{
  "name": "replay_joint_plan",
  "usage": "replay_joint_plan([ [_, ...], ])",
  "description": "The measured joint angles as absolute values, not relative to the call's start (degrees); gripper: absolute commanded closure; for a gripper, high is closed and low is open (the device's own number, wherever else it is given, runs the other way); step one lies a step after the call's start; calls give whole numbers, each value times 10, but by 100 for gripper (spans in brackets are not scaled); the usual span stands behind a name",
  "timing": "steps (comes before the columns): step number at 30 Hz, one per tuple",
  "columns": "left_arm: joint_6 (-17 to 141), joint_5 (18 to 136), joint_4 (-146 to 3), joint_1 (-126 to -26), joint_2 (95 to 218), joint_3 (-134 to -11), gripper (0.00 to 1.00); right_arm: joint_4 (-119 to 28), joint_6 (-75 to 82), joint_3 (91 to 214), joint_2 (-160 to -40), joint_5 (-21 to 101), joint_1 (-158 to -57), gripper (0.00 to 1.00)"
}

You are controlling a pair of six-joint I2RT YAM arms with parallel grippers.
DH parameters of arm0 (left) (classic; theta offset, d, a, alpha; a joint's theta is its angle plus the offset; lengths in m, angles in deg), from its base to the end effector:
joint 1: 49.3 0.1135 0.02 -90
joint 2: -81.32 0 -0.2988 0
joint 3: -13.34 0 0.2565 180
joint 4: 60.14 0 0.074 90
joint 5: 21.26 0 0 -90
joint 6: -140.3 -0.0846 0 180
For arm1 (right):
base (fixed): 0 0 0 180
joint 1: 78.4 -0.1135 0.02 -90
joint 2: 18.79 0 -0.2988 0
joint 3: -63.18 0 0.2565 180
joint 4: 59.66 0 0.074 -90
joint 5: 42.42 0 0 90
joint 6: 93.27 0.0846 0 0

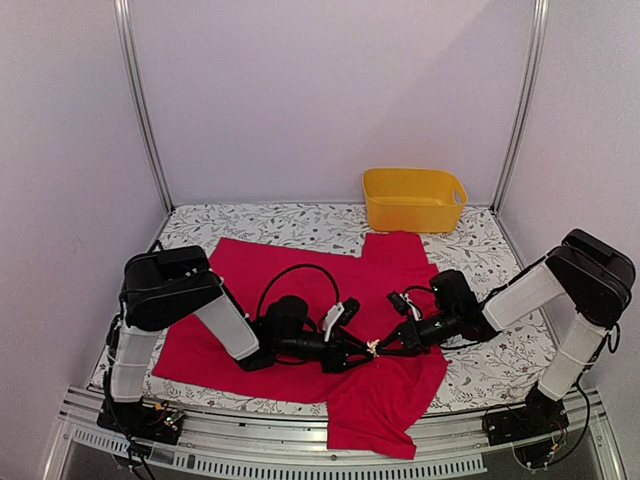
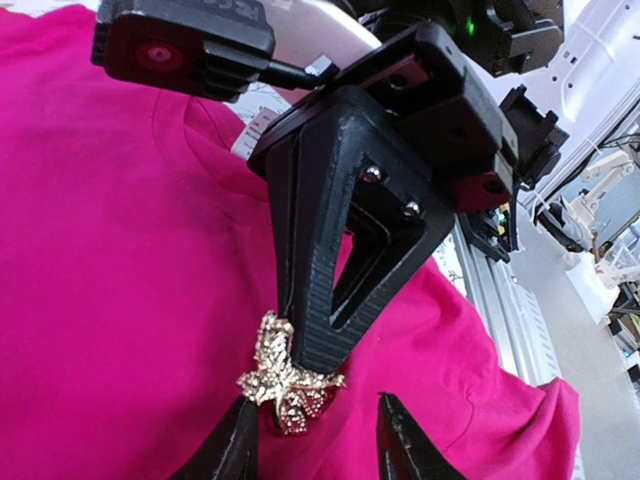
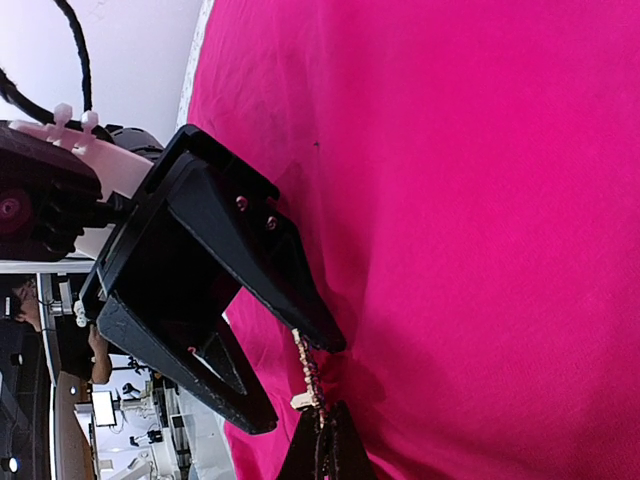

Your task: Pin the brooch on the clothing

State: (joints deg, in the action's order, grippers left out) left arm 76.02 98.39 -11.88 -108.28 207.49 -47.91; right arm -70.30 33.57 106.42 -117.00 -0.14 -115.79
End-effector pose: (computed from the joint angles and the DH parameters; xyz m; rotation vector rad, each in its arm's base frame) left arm 0.1942 -0.4041 0.0801 0.9834 1.8669 -1.4433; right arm 0.2032 0.2341 0.1077 -0.4880 2.5520 1.5499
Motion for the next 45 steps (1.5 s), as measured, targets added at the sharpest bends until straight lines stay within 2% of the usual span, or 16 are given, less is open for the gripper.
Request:
replay_joint_plan([
  [6,750,988,-116,-1083,2080,-478,69,-704,335,1071,-1176,-11,-1158,100],
  [11,741,996,-113,-1083,2081,-478,61,-706,335,1073,-1176,-11,-1158,100],
  [15,739,1005,-107,-1083,2081,-478,60,-706,335,1073,-1176,-12,-1157,100],
  [17,738,1007,-104,-1083,2083,-478,64,-706,335,1073,-1177,-13,-1157,100],
  [21,729,1006,-101,-1083,2088,-480,79,-706,335,1073,-1179,-22,-1157,100],
  [30,724,1002,-103,-1083,2093,-487,85,-706,333,1073,-1182,-37,-1152,100],
  [36,731,1013,-103,-1081,2093,-489,100,-708,326,1073,-1186,-46,-1147,100],
  [41,738,1019,-106,-1080,2093,-491,100,-712,326,1073,-1189,-52,-1146,99],
  [45,744,1021,-112,-1079,2092,-494,100,-711,326,1073,-1189,-55,-1145,73],
])
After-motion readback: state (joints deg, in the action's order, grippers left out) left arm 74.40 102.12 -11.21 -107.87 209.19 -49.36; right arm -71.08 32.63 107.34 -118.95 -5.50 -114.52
